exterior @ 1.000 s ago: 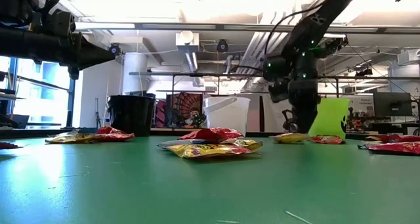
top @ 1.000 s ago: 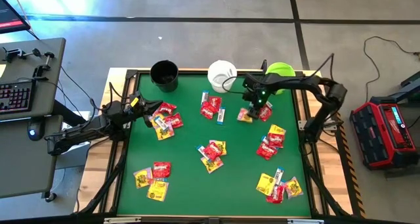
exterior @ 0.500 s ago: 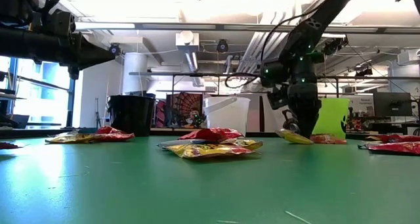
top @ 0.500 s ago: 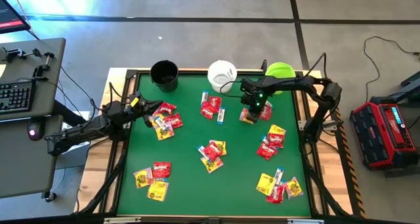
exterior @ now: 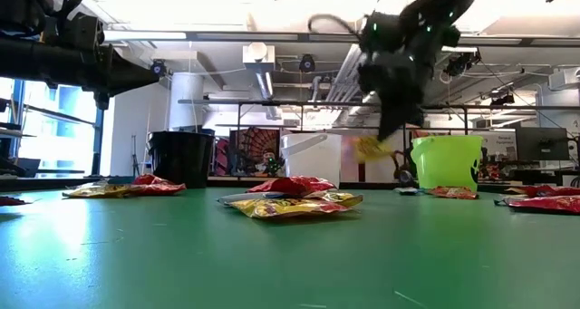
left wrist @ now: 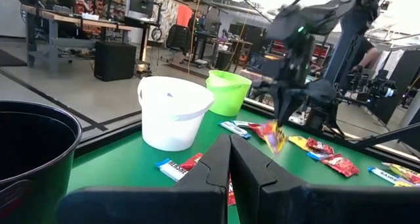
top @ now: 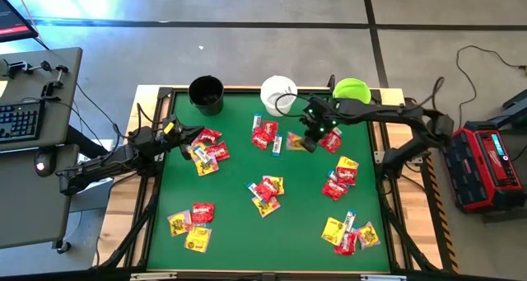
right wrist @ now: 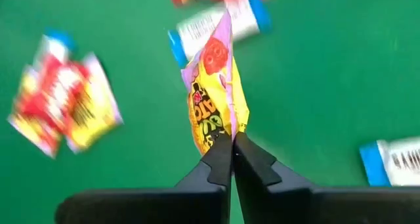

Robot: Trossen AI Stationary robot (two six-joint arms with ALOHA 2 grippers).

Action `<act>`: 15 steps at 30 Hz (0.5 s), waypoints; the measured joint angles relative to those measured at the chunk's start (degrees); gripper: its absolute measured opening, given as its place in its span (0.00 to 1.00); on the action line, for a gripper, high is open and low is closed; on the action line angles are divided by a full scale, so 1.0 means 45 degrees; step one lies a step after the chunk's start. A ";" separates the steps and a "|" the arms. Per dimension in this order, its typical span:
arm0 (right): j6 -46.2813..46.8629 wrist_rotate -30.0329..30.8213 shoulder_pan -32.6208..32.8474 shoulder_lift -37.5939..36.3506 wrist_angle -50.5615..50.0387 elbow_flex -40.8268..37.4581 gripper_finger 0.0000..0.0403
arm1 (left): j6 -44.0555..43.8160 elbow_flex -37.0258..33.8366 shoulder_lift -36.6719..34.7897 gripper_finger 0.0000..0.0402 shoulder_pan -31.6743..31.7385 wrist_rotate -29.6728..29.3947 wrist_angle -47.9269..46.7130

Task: Sort candy by brand, put in halloween buckets
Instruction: Put the yellow candy into the white bucket

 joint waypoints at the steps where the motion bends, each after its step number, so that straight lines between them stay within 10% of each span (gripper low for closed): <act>1: 0.0349 0.0224 0.0168 -0.0120 0.0442 0.0000 0.00 | 0.0000 0.0000 0.0000 0.00 0.0001 0.0000 0.0000; 15: 0.4527 0.2429 0.0995 -0.0326 0.6057 0.0024 0.00 | -0.0107 0.0000 -0.0002 0.00 0.0002 -0.0005 0.0000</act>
